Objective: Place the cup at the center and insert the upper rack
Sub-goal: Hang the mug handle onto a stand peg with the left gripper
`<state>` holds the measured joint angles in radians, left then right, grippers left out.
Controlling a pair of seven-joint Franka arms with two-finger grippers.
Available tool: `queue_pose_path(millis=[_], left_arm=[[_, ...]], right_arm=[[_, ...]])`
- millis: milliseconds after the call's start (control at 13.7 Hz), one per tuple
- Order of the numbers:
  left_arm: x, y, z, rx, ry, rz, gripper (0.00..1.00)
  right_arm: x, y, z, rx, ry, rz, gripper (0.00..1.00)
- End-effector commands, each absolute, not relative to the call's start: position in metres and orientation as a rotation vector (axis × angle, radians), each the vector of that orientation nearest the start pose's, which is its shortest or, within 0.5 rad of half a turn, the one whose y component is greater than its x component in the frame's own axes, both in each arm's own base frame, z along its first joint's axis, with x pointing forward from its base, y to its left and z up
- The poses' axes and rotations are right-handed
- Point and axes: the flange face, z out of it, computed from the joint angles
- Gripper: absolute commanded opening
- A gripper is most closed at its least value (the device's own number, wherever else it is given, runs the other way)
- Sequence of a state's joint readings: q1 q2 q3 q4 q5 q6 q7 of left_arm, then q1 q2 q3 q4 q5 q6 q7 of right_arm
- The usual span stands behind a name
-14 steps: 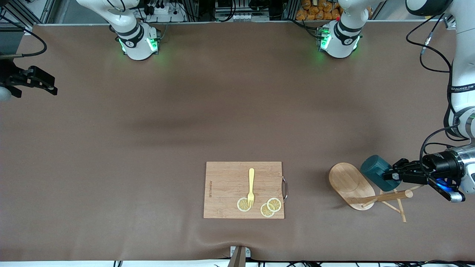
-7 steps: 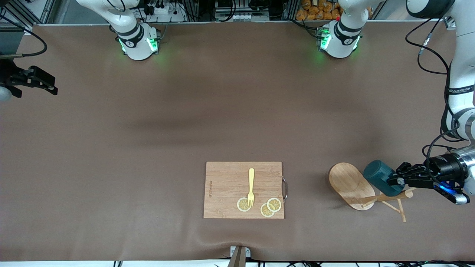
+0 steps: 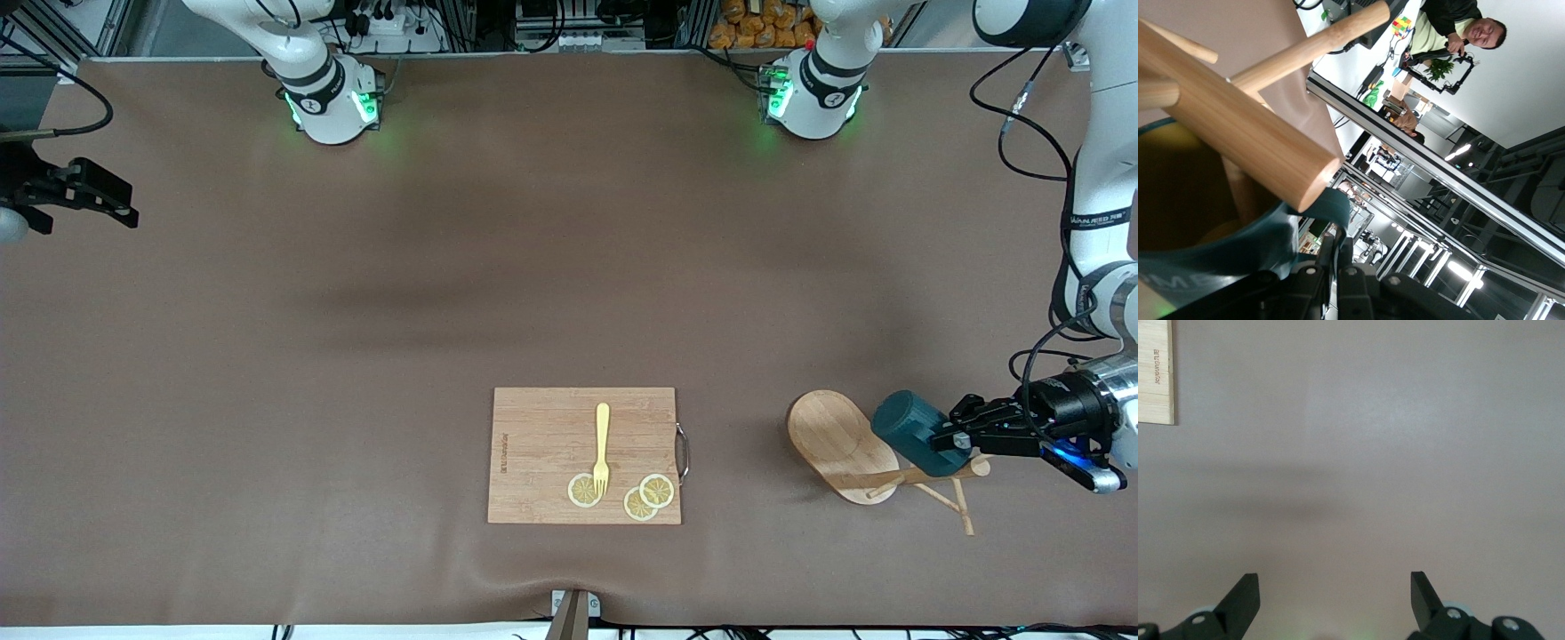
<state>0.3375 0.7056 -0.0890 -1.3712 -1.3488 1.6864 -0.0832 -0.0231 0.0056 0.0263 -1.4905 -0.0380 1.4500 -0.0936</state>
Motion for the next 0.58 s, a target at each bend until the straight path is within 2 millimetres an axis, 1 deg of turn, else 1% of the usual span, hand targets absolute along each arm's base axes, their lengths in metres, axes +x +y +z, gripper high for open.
queue_pose_path(millis=[0,146,219,292,365,511], left_arm=[[0.7218,0.1112,0.3468,1.580,0.716,-0.188,0.00],[0.7221,0.1122,0.3474,1.563,0.720,-0.186,0.00],[0.7229,0.1123,0.3488,1.546,0.720,-0.182,0.02],[0.7232,0.1123,0.3493,1.536,0.729,-0.188,0.44],[0.7234,0.1112,0.3493,1.538,0.726,-0.187,0.99],[0.7226,0.1111,0.3490,1.556,0.721,-0.187,1.00]], right_arm=[[0.5352,-0.0012,0.6529,-3.162,-0.154,0.070,1.00],[0.5352,-0.0020,0.6529,-3.162,-0.151,0.070,1.00],[0.5352,-0.0021,0.6529,-3.162,-0.151,0.070,1.00],[0.5347,-0.0012,0.6537,-3.162,-0.153,0.067,1.00],[0.5351,-0.0020,0.6521,-3.161,-0.151,0.075,1.00],[0.5351,-0.0021,0.6528,-3.162,-0.151,0.072,1.00]])
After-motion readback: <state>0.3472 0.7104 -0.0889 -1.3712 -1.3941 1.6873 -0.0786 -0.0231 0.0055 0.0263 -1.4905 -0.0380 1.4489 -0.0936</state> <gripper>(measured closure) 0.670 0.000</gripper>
